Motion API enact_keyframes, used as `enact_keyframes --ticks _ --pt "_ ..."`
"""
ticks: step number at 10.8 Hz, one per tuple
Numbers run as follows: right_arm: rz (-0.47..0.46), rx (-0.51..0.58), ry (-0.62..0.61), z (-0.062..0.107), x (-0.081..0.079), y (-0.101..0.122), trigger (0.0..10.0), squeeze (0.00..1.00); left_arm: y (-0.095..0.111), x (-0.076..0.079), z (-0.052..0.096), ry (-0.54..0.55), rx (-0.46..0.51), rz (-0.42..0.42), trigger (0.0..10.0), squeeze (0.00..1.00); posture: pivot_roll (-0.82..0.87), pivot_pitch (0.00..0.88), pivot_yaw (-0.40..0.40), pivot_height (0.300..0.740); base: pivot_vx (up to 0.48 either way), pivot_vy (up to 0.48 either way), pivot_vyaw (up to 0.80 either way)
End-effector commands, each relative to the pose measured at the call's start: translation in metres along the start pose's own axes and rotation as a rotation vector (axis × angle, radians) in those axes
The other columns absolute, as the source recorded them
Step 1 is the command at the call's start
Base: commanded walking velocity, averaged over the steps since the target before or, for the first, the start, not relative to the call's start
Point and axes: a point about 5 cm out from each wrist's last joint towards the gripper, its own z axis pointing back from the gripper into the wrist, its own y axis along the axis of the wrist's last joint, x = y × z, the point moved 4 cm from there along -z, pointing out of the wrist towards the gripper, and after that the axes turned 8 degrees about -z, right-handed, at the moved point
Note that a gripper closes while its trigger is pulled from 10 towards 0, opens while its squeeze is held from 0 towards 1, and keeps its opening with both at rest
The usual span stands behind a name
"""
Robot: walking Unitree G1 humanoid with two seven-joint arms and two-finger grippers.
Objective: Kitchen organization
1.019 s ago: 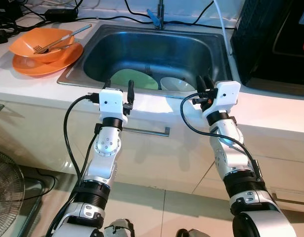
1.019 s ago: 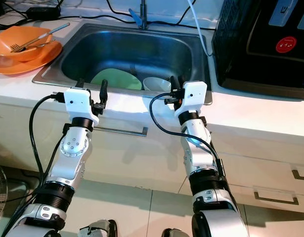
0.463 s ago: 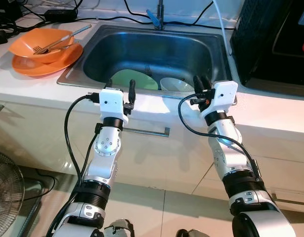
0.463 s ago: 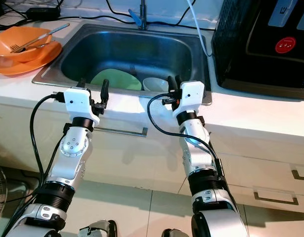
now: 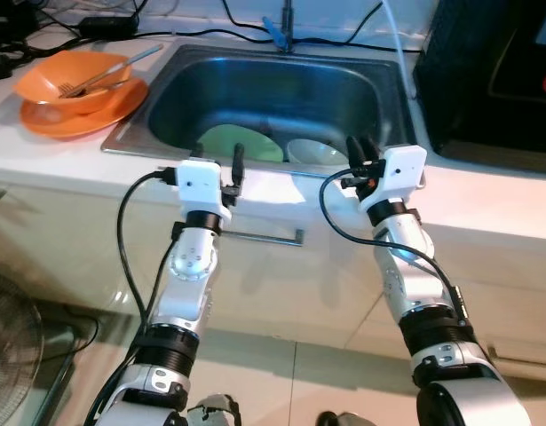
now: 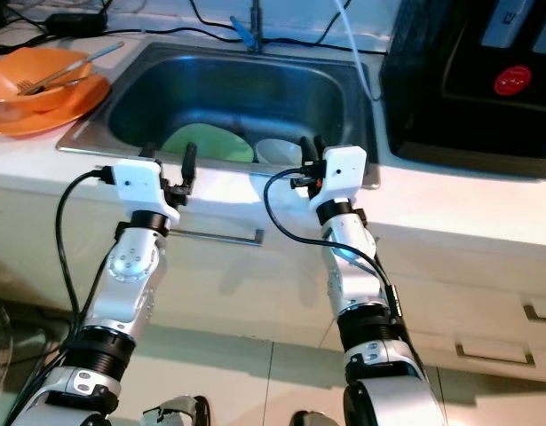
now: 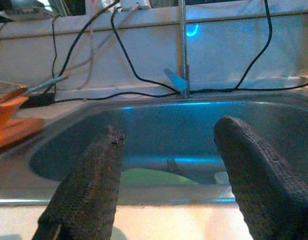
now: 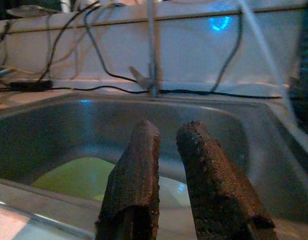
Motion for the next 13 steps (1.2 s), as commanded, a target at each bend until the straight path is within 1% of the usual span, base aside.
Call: enact_keyframes --ticks 1,6,7,10,11,12,13 --pt "-0.007 -0.001 -0.004 0.001 0.003 0.000 10.0 0.00 -0.001 0.002 0.000 -0.014 -0.011 0.005 10.0 0.00 0.09 0.088 0.005 0.740 0.000 0.326 -0.80" --pt "0.001 0.006 0.005 0.002 0.000 0.000 10.0 0.00 -0.001 0.001 0.000 -0.013 -0.012 0.001 10.0 0.00 0.09 0.087 0.005 0.740 0.000 0.480 0.00" --pt "0.000 0.006 0.002 0.002 0.000 0.000 10.0 0.00 -0.001 0.001 0.000 -0.012 -0.011 0.000 10.0 0.00 0.09 0.089 0.007 0.740 0.000 0.322 0.00" --pt "0.001 0.010 -0.001 0.002 0.001 0.000 10.0 0.00 0.001 0.002 0.000 -0.017 0.002 -0.017 10.0 0.00 0.09 0.090 0.008 0.740 0.000 0.000 0.00" --pt "0.000 0.011 0.000 0.002 0.001 0.001 10.0 0.00 0.005 0.003 -0.001 -0.023 0.014 -0.054 10.0 0.00 0.09 0.090 0.007 0.740 0.000 0.000 0.00" --pt "0.005 0.009 0.000 0.002 0.001 0.000 10.0 0.00 0.010 0.004 -0.002 -0.029 0.033 -0.054 10.0 0.00 0.09 0.090 0.007 0.740 0.000 0.000 0.00" --pt "0.009 0.006 0.004 0.001 0.000 0.000 10.0 0.00 0.011 0.005 -0.003 -0.031 0.031 -0.041 10.0 0.00 0.09 0.089 0.007 0.740 0.000 0.000 0.00"
